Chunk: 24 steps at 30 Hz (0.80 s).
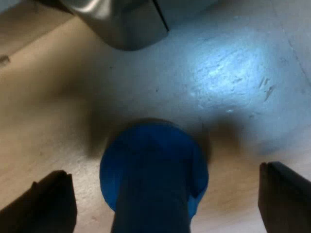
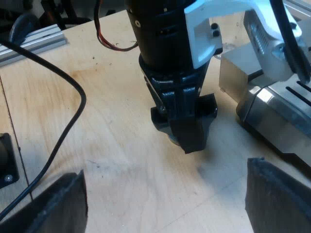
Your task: Grind coffee beans and then tamp
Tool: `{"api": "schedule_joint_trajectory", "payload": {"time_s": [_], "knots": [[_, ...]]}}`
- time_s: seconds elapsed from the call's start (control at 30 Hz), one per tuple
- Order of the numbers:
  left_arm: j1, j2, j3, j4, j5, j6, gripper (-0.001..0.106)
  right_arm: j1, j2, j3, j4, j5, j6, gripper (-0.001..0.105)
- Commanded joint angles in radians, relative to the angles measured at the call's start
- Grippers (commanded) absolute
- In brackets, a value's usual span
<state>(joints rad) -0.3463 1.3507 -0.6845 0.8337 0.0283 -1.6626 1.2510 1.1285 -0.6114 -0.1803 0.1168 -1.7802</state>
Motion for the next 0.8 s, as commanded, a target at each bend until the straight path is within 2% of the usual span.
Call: {"api": "schedule_joint_trajectory", "payload": {"time_s": [0.03,0.2,0.27,0.3,0.4,0.53,0.67,0.8], "knots": [[0.001,0.002,-0.004,0.005,-0.017,0.007,0.070,-0.001,-0.003,-0.001,-0.011,-0.008,-0.012,0.068],[0.001,0.002,-0.004,0.009,-0.017,0.007,0.046,-0.001,-0.003,-0.001,-0.011,-0.008,-0.012,0.068],[0.001,0.002,-0.004,0.016,-0.017,0.009,0.030,-0.001,-0.003,-0.001,-0.011,-0.008,-0.012,0.068],[0.001,0.002,-0.004,0.018,-0.017,0.011,0.027,-0.001,-0.003,-0.001,-0.011,-0.008,-0.012,0.068],[0.001,-0.009,-0.004,0.028,-0.017,0.024,0.000,-0.001,-0.003,-0.001,-0.011,-0.008,-0.012,0.068],[0.001,-0.072,-0.007,0.030,-0.017,0.029,0.000,-0.001,-0.003,-0.001,-0.011,-0.008,-0.012,0.068],[0.001,-0.187,-0.007,0.030,-0.013,0.029,0.000,-0.001,-0.003,-0.001,-0.018,-0.008,-0.012,0.068],[0.001,-0.310,-0.007,0.030,0.026,0.029,0.000,-0.001,-0.003,-0.001,-0.019,0.001,-0.012,0.069]]}}
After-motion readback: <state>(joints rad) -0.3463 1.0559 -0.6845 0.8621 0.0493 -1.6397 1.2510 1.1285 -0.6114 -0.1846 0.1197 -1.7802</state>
